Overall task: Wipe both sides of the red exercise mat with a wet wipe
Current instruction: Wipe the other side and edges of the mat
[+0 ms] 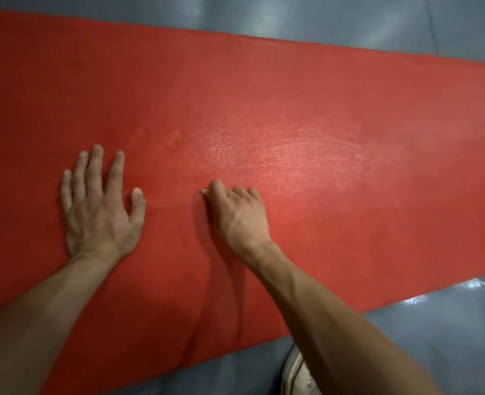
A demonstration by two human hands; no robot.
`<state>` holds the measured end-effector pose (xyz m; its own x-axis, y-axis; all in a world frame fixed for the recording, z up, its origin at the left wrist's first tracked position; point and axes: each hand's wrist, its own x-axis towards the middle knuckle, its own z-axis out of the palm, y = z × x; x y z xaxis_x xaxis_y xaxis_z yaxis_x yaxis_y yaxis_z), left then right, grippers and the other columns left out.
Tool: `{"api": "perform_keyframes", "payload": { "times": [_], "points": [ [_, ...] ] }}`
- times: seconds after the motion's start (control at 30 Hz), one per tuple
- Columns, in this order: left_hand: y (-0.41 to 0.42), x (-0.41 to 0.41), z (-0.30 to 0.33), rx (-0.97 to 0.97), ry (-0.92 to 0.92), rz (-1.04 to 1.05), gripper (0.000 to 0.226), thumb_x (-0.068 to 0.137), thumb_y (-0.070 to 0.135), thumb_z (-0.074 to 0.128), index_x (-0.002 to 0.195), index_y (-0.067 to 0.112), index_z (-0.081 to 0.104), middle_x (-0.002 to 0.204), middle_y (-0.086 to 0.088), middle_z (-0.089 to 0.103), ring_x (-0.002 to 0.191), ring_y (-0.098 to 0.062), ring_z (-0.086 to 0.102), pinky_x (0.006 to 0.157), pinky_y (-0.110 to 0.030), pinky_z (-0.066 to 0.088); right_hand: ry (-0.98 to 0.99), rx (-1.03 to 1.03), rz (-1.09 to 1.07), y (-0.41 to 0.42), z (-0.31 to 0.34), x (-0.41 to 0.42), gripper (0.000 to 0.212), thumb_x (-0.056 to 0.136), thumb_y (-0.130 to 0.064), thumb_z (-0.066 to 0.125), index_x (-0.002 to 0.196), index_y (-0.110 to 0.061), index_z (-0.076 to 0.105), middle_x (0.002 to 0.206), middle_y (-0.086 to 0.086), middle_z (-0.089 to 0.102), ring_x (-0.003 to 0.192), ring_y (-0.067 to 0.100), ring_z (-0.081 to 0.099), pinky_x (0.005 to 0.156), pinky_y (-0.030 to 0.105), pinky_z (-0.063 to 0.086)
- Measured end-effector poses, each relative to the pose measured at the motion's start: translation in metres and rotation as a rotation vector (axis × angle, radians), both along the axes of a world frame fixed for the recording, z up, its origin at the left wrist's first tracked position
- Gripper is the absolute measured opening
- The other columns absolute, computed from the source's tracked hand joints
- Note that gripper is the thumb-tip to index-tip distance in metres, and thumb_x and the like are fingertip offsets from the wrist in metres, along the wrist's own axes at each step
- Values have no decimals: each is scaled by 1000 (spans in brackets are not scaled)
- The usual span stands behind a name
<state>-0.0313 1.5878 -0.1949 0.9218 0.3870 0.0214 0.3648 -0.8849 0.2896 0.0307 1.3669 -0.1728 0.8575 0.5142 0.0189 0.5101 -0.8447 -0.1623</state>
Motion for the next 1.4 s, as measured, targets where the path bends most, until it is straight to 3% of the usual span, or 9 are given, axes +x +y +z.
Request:
{"api": "perform_keyframes", "payload": {
  "times": [0.17, 0.37, 0.63, 0.8, 0.93, 1.07, 1.2, 1.3, 1.4],
  "points": [
    [-1, 0, 0, -8, 6, 5, 69, 95, 44, 37, 159, 19, 32, 169, -13, 19, 157, -30, 11, 128, -50, 5, -17, -126, -339, -169, 11, 35, 21, 99, -36, 47, 95, -15, 50, 63, 7, 60, 55, 33, 60, 51, 37, 36],
    [-3, 1, -1, 8, -15, 5, 68, 96, 43, 37, 159, 18, 32, 169, -12, 19, 157, -29, 11, 128, -47, 3, -14, -139, -716, -222, 13, 41, 23, 103, -33, 47, 94, -12, 49, 87, 21, 63, 80, 43, 60, 63, 43, 39],
    [-3, 0, -2, -9, -33, 1, 67, 95, 44, 37, 158, 20, 32, 168, -12, 21, 157, -29, 11, 128, -48, 4, -3, -12, -47, -40, 0, -36, 11, 90, -15, 63, 94, -17, 53, 80, 3, 57, 73, 30, 55, 67, 42, 39],
    [-5, 0, -2, -26, -51, -1, 66, 96, 44, 36, 158, 22, 30, 168, -13, 20, 157, -30, 11, 128, -50, 5, -100, -176, -423, -179, 12, 5, 17, 102, -26, 48, 94, -13, 52, 59, 7, 59, 52, 33, 60, 53, 40, 44],
    [-6, -1, -2, -5, -41, 6, 67, 95, 44, 38, 158, 21, 32, 168, -13, 20, 157, -29, 11, 128, -48, 2, -21, -187, -761, -222, 23, 11, 22, 106, -31, 38, 101, -11, 46, 69, 24, 65, 65, 46, 65, 63, 49, 51],
    [-3, -1, -3, 6, -18, 11, 68, 95, 44, 38, 159, 21, 31, 169, -11, 19, 157, -28, 10, 128, -47, 2, -73, 10, -561, -95, 8, -15, 18, 96, -28, 51, 94, -11, 56, 58, 9, 60, 52, 36, 60, 51, 39, 42],
    [-2, -1, -4, 23, -11, -1, 68, 96, 44, 38, 159, 22, 30, 169, -11, 18, 158, -27, 10, 128, -45, 1, 12, 57, -173, 32, 1, -62, 26, 79, -14, 68, 103, -14, 58, 62, -1, 59, 59, 27, 58, 63, 38, 39],
    [-2, -1, -4, 25, -8, -4, 68, 95, 44, 38, 159, 22, 30, 169, -11, 18, 158, -27, 10, 128, -45, 1, -24, 55, -64, 11, 4, -54, 16, 89, -16, 65, 103, -18, 57, 64, 0, 60, 61, 26, 59, 62, 38, 37],
    [-2, -1, -3, 16, -11, 5, 68, 95, 43, 39, 159, 21, 31, 169, -11, 19, 157, -28, 11, 128, -47, 3, -152, -56, -255, -87, 5, -18, 10, 95, -15, 62, 98, -16, 52, 57, 3, 55, 49, 30, 56, 50, 38, 40]
  ]
}}
